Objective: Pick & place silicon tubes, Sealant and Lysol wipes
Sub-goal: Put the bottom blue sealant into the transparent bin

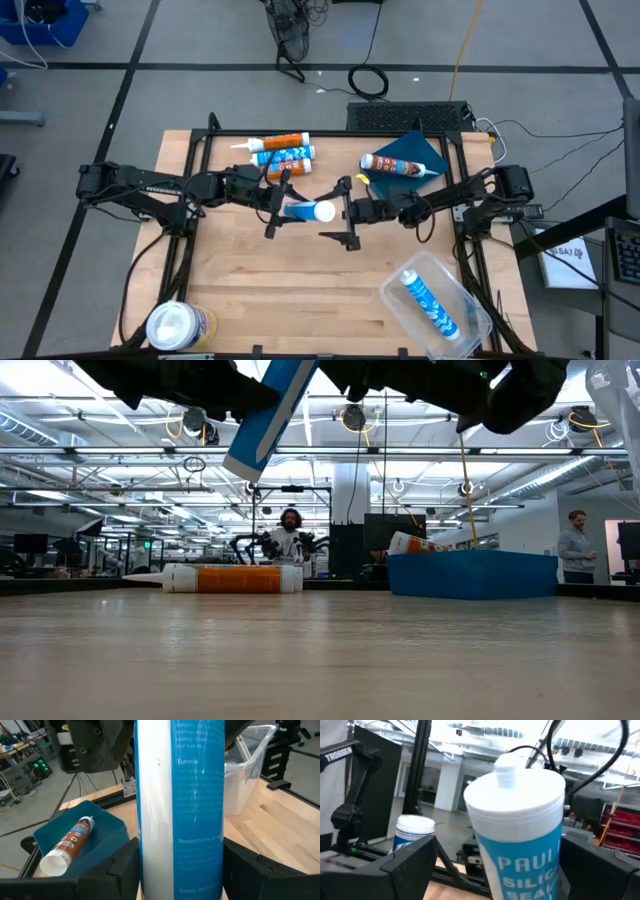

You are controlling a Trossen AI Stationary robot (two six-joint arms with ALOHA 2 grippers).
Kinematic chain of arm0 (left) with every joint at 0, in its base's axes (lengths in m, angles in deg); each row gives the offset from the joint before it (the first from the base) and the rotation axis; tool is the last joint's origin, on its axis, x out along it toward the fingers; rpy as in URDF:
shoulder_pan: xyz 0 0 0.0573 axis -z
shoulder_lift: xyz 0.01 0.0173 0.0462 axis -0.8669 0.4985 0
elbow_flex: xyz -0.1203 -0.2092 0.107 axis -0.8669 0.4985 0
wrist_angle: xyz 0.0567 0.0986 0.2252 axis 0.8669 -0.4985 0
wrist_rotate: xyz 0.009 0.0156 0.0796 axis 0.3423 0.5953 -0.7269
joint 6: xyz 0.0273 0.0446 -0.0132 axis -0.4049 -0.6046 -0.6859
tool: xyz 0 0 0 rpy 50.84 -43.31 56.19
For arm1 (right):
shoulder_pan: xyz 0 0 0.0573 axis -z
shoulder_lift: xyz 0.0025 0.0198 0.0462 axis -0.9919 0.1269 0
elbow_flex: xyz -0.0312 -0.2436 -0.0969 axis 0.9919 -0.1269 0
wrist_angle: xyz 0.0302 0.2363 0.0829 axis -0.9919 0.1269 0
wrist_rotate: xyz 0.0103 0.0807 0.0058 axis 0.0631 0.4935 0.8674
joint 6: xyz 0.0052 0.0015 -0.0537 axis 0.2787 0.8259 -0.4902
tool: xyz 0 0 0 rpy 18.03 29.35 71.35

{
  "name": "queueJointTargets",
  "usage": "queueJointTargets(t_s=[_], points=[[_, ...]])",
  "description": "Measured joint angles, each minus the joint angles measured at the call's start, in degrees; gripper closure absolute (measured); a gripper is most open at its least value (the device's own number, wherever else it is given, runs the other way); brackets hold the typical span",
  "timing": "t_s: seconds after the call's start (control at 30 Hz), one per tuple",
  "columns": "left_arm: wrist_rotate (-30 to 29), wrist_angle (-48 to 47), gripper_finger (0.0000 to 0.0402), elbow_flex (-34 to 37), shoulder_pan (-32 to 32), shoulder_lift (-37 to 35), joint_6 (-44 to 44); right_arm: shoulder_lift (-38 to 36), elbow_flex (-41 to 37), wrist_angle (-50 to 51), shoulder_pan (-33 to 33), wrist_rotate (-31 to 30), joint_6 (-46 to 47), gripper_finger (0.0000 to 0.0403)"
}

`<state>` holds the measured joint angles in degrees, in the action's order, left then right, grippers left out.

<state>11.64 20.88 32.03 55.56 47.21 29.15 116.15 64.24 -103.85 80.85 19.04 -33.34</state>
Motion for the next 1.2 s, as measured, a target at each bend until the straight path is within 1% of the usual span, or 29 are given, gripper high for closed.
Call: queueJointTargets(t_s=[0.2,0.47,0.63,1.03,1.2], points=[[0.0,0.0,0.0183,0.0,0.0,0.0,0.0,0.0,2.4,5.7,0.3,0.0,-0.9,0.0026],[0.0,0.2,0.0183,0.0,0.0,0.0,0.0,0.0,3.5,6.5,1.6,0.0,-1.1,0.0026],[0.0,0.6,0.0183,0.0,0.0,0.0,0.1,0.0,4.4,9.5,2.8,-0.4,-1.6,0.0026],[-1.1,0.5,0.0183,0.0,-0.1,0.0,1.0,5.1,7.8,9.3,3.1,-0.4,-1.9,0.0026],[-1.1,-0.6,0.0183,0.0,-0.1,0.0,1.1,5.0,7.8,9.3,3.1,-0.3,-1.9,0.0044]])
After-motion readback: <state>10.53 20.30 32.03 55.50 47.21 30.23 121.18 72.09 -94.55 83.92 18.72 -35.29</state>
